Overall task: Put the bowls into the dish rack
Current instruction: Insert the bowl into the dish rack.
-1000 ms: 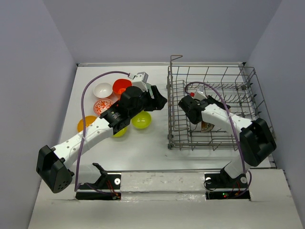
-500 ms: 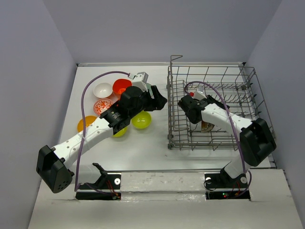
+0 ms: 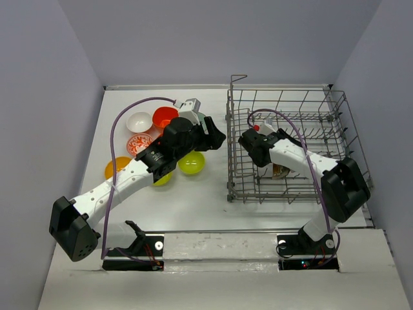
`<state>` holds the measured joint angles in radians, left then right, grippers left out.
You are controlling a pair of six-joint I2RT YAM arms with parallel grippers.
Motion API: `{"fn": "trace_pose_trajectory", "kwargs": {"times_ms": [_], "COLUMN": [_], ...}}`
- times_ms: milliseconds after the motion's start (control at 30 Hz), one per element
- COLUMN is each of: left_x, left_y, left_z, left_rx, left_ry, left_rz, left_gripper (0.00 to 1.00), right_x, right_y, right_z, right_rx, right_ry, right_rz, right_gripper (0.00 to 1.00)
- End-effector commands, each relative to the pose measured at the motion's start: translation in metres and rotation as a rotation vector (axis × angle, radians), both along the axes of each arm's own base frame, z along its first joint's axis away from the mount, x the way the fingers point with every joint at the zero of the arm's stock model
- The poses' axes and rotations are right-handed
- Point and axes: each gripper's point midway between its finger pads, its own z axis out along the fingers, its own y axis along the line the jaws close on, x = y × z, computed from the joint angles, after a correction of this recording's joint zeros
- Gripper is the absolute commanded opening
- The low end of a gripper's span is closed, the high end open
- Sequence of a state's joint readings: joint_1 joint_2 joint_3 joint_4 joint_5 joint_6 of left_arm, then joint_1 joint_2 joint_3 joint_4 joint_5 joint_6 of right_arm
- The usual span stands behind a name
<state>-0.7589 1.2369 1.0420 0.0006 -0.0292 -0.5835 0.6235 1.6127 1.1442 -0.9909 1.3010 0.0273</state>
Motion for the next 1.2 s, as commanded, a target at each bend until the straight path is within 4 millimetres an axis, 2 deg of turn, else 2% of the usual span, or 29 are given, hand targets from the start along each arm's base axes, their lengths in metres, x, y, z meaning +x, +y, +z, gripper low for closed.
{"fn": "trace_pose_trajectory", "kwargs": {"times_ms": [0, 767, 900, 1167], "left_x": [0.0011, 0.0015, 0.0013, 0.0014], "left_y": [-0.0009, -0.0007, -0.0006, -0.0007], "left_z": [0.0069, 0.0049, 0.0055, 0.0049], "left_rx": [-0.014, -0.013, -0.014, -0.013], "left_ry": [-0.033, -0.030, -0.031, -0.030], "left_rz": [-0.013, -0.012, -0.012, -0.012], "left_gripper": [0.78, 0.78, 0.78, 0.78], "right_x": [0.0025, 0.0029, 0.0039, 0.0029], "right_y": [0.0045, 0.0111, 0.0130, 0.0138], "right_z": [0.0071, 0.0043, 0.0033, 0.0029], "right_rx": [0.035, 0.078, 0.091, 0.109], "right_ry": [-0.031, -0.018, -0.012, -0.005], "right_rz": [-0.003, 0.001, 0.001, 0.001], "right_gripper": [0.42, 0.46, 0.52, 0.54]}}
